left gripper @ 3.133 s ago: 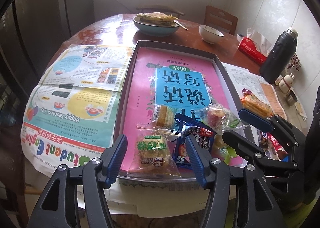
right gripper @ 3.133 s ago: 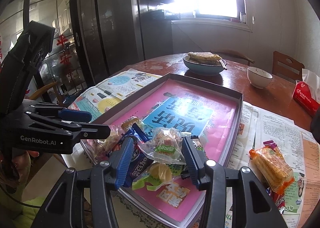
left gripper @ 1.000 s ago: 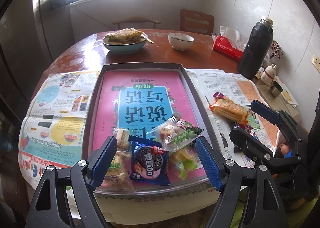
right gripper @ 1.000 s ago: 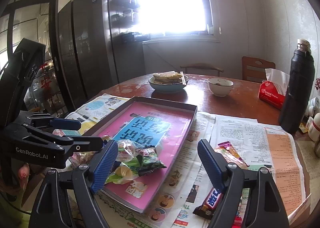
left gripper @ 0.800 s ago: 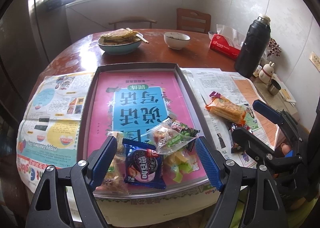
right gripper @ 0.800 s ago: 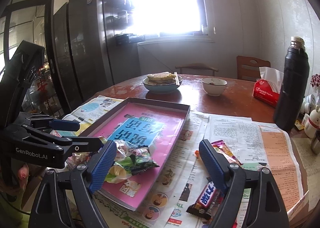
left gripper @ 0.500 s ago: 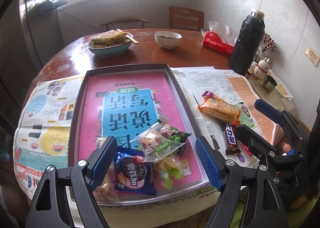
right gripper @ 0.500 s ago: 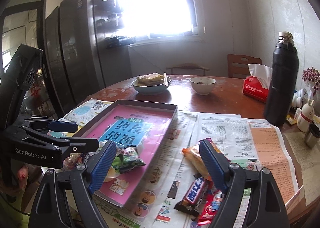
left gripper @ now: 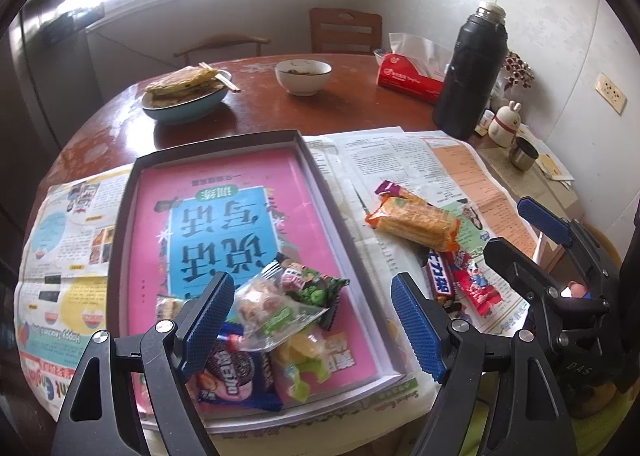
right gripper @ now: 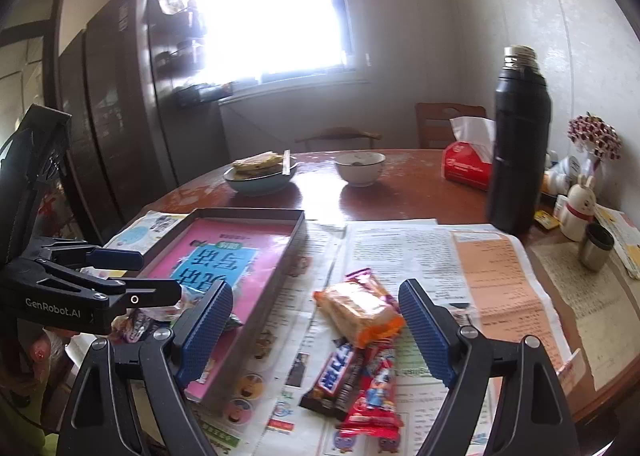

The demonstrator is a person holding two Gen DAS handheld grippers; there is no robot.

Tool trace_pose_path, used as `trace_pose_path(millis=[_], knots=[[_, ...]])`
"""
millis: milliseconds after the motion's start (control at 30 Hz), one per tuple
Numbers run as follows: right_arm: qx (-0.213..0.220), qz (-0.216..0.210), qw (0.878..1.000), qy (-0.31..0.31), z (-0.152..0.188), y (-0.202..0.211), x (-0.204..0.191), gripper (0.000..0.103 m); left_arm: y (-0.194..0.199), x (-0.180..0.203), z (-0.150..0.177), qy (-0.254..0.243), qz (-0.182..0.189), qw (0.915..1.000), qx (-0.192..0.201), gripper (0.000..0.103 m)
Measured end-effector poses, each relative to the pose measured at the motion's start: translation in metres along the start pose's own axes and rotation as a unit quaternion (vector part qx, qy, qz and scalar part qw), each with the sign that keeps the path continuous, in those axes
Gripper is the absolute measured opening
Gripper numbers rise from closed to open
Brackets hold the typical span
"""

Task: Organize snacks
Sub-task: 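Move both open grippers back to the snacks on the newspaper, then grasp the red candy stick with the right gripper while the left reaches toward the orange-wrapped cake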

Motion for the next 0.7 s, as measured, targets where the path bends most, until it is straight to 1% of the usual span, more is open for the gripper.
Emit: trace_pose_path(millis=[200, 300, 700], knots=[[0.005, 0.022, 1.0, -0.016, 0.0, 0.007, 0.017, 0.085, -0.007, 0.011, -0.011, -0.009, 0.018, 0.9998, -0.002, 0.082], [0.006, 0.031, 0.999, -0.025, 0.002, 0.011, 0.025, 0.085, -0.013, 0.018, -0.017, -0.008, 0.039, 0.9992, -0.009, 0.082], [0.007, 0.069, 0.996, -0.054, 0.008, 0.023, 0.057, 0.085, -0.034, 0.046, -0.04, -0.027, 0.075, 0.9965, -0.025, 0.082]])
Point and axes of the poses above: each gripper's, at about its wrist camera, not at the fingertips, and y roughly against the way its jaws point, x to its right, z to its underside, the point moved 4 cm from there along -y, roughly the way its jaws point, and after that the axes turned 6 degrees about -y, right-handed, at the moved point
